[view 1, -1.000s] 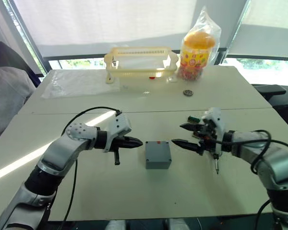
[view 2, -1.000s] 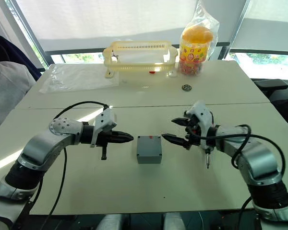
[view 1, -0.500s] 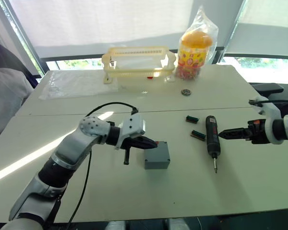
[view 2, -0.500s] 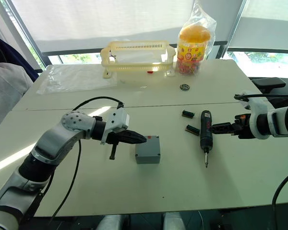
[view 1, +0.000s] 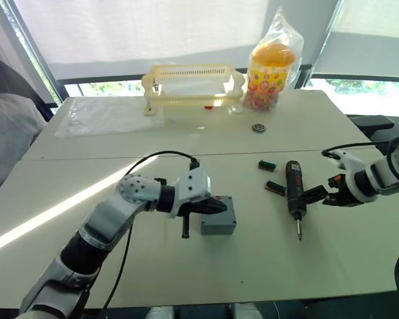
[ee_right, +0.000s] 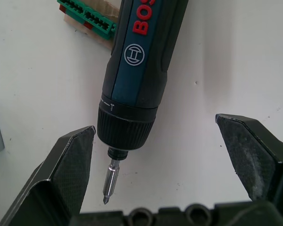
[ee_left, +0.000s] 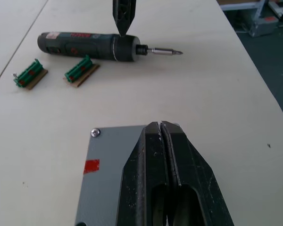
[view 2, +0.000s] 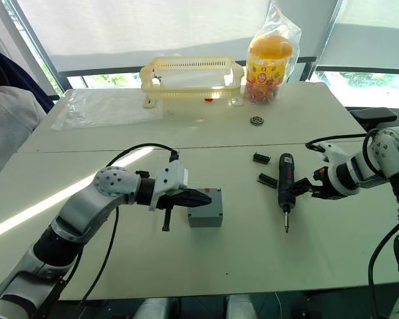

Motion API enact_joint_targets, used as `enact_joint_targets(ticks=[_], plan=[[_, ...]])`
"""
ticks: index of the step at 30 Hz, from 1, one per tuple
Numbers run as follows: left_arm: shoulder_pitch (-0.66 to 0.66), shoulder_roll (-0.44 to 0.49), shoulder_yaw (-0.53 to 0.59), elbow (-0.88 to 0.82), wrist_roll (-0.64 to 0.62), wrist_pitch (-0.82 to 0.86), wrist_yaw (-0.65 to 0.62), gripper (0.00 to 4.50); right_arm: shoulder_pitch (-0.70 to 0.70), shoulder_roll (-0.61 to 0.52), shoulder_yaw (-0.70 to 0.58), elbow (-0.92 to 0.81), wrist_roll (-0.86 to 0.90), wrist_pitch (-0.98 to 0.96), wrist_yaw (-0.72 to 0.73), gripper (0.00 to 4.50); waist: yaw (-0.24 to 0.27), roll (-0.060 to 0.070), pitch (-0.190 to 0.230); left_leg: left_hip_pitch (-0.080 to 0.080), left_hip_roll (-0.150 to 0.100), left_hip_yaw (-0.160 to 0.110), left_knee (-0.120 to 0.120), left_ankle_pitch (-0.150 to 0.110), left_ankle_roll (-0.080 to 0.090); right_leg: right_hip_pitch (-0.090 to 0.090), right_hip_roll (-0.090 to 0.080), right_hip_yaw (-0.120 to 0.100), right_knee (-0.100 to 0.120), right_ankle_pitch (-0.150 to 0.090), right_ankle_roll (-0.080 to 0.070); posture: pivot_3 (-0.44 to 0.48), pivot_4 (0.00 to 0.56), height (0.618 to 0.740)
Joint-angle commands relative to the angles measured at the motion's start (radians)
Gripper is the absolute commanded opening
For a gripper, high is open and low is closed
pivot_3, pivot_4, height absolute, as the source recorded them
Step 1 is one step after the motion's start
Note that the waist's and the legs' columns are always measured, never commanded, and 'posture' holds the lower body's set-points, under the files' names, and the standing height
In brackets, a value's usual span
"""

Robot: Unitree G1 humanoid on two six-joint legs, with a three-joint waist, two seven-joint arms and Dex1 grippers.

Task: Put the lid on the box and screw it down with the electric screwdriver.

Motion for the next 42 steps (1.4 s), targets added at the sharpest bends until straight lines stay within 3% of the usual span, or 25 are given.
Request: enact_joint_targets(ticks=[1, 12, 15, 19, 21, 28, 30, 32, 34, 36, 38, 42], plan=[[-0.002, 0.006, 0.013, -0.051, -0.002, 0.003, 0.01, 0.0, -0.043, 0.001, 0.011, 0.012, 0.013, 0.006, -0.003, 4.47, 0.001, 0.0, 0.0, 0.0, 0.0, 0.0, 0.0, 0.0, 0.0, 0.0, 0.0, 0.0, 0.0, 0.0, 0.0, 0.0, 0.15, 0.74], [-0.003, 0.027, 0.008, -0.101, 0.007, 0.023, 0.034, 0.0, -0.039, 0.11, 0.093, 0.024, -0.095, 0.006, 0.004, 4.47, 0.004, 0.0, 0.0, 0.0, 0.0, 0.0, 0.0, 0.0, 0.0, 0.0, 0.0, 0.0, 0.0, 0.0, 0.0, 0.0, 0.15, 0.74], [-0.002, 0.021, 0.008, -0.105, 0.003, 0.03, 0.044, 0.0, -0.029, 0.146, 0.073, 0.022, -0.162, 0.006, -0.012, 3.61, 0.002, 0.0, 0.0, 0.0, 0.0, 0.0, 0.001, 0.0, 0.0, 0.0, 0.0, 0.0, 0.0, 0.0, 0.0, 0.0, 0.15, 0.74], [0.006, 0.026, 0.011, -0.113, -0.002, 0.035, 0.044, 0.0, -0.006, 0.157, 0.055, 0.021, -0.218, 0.006, -0.006, 1.79, -0.001, -0.001, 0.0, 0.0, 0.0, -0.001, 0.001, 0.0, 0.0, 0.001, 0.0, 0.0, 0.0, 0.0, 0.0, 0.0, 0.15, 0.74], [0.007, 0.03, 0.015, -0.109, -0.004, 0.033, 0.039, 0.0, 0.025, 0.139, 0.044, 0.013, -0.209, 0.006, -0.007, 1.76, 0.001, -0.002, -0.001, 0.001, 0.0, -0.002, 0.0, 0.0, 0.0, 0.001, 0.001, -0.001, 0.0, 0.0, 0.0, 0.0, 0.15, 0.74], [0.003, 0.056, 0.04, -0.07, -0.019, 0.017, 0.008, 0.0, 0.14, 0.057, -0.181, 0.024, 0.008, 0.006, -0.192, 1.76, 0.023, -0.003, -0.002, 0.001, -0.001, -0.002, 0.002, 0.0, 0.0, 0.004, 0.0, -0.001, -0.001, 0.0, 0.0, 0.0, 0.15, 0.74], [-0.012, 0.068, 0.068, -0.012, -0.03, 0.011, -0.014, 0.0, 0.233, 0.051, -0.384, 0.002, 0.162, 0.006, -0.376, 1.76, 0.031, -0.003, -0.001, 0.0, -0.001, -0.002, 0.001, 0.0, 0.0, 0.004, 0.0, -0.002, -0.001, 0.0, 0.0, 0.0, 0.15, 0.74], [-0.042, 0.073, 0.099, 0.06, -0.045, 0.011, -0.035, 0.0, 0.334, 0.142, -0.672, -0.108, 0.259, 0.006, -0.626, 1.76, 0.033, -0.003, -0.001, 0.0, -0.001, -0.003, 0.002, 0.0, 0.0, 0.004, 0.0, -0.002, -0.001, 0.0, 0.0, 0.0, 0.15, 0.74], [-0.065, 0.086, 0.106, 0.107, -0.045, 0.001, -0.066, 0.0, 0.377, 0.326, -0.923, -0.315, 0.248, 0.006, -0.848, 1.76, 0.023, -0.003, -0.001, 0.0, -0.001, -0.002, 0.002, 0.0, 0.0, 0.003, 0.0, -0.002, 0.0, 0.0, 0.0, 0.0, 0.15, 0.74], [-0.08, 0.102, 0.1, 0.135, -0.041, -0.01, -0.102, 0.0, 0.401, 0.476, -1.033, -0.518, 0.251, -0.065, -0.994, 1.76, 0.002, -0.001, -0.001, -0.001, 0.0, -0.001, 0.001, 0.0, 0.0, -0.001, 0.0, 0.0, 0.002, 0.0, 0.001, 0.0, 0.15, 0.74], [-0.098, 0.111, 0.087, 0.17, -0.034, -0.025, -0.141, 0.0, 0.428, 0.58, -1.03, -0.721, 0.199, -0.236, -0.994, 1.76, -0.005, 0.003, 0.0, -0.001, 0.0, -0.001, 0.0, 0.0, 0.0, -0.002, 0.001, 0.0, 0.004, 0.0, 0.001, 0.0, 0.15, 0.74], [-0.13, 0.099, 0.071, 0.218, -0.024, -0.03, -0.174, 0.0, 0.532, 0.635, -0.869, -0.939, 0.037, -0.517, -0.765, 1.76, -0.004, 0.007, 0.0, -0.001, 0.0, -0.001, -0.003, 0.0, 0.0, -0.004, 0.002, 0.0, 0.004, -0.001, 0.002, 0.0, 0.15, 0.74]])
